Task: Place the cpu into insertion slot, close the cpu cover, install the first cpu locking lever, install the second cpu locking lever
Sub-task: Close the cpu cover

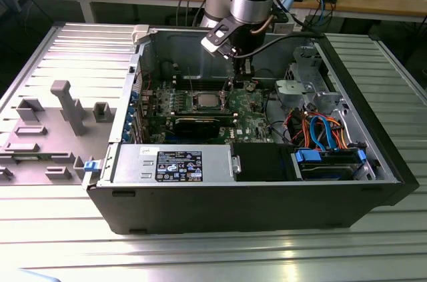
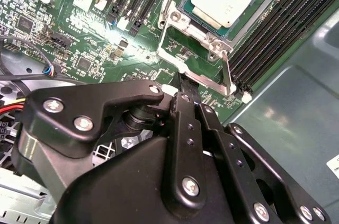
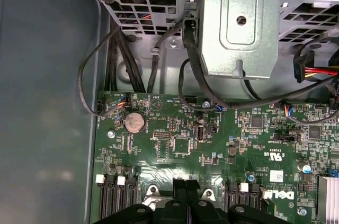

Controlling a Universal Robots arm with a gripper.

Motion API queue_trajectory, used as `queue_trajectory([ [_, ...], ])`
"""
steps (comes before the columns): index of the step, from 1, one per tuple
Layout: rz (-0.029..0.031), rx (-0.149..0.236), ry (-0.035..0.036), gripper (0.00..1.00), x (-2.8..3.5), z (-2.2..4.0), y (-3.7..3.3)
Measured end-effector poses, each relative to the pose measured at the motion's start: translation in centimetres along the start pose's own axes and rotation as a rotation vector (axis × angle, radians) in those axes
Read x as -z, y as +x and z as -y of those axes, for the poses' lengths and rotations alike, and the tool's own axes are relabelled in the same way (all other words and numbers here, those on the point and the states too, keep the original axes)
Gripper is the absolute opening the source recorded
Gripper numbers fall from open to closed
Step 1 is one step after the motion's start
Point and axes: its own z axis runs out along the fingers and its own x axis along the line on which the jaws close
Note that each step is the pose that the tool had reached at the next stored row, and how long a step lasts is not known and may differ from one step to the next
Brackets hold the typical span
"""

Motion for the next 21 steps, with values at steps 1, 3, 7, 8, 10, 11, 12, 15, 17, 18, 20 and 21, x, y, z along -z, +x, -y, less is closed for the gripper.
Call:
queue_trajectory([
  [1,0.0000,0.000,0.0001,0.11,0.00,0.01,0.00],
  [3,0.0000,0.000,0.0002,0.11,-0.01,0.05,0.00],
  [7,0.0000,0.000,0.0005,0.11,-0.04,0.11,0.01],
  [8,-0.0001,0.000,0.0005,0.11,-0.05,0.11,0.01],
  [10,0.0000,0.000,0.0004,0.11,-0.04,0.16,0.01],
  [11,0.0000,0.000,0.0004,0.11,-0.04,0.18,0.01],
  [12,0.0000,0.000,0.0005,0.11,-0.04,0.21,0.01],
  [15,-0.0001,0.000,0.0004,0.11,-0.04,0.32,0.02],
  [17,-0.0001,0.000,0.0005,0.11,-0.04,0.35,0.02],
  [18,-0.0001,0.000,0.0005,0.11,-0.04,0.38,0.02],
  [20,0.0000,0.000,0.0004,0.11,-0.04,0.45,0.03],
  [21,-0.0001,0.000,0.0005,0.11,-0.04,0.47,0.03],
])
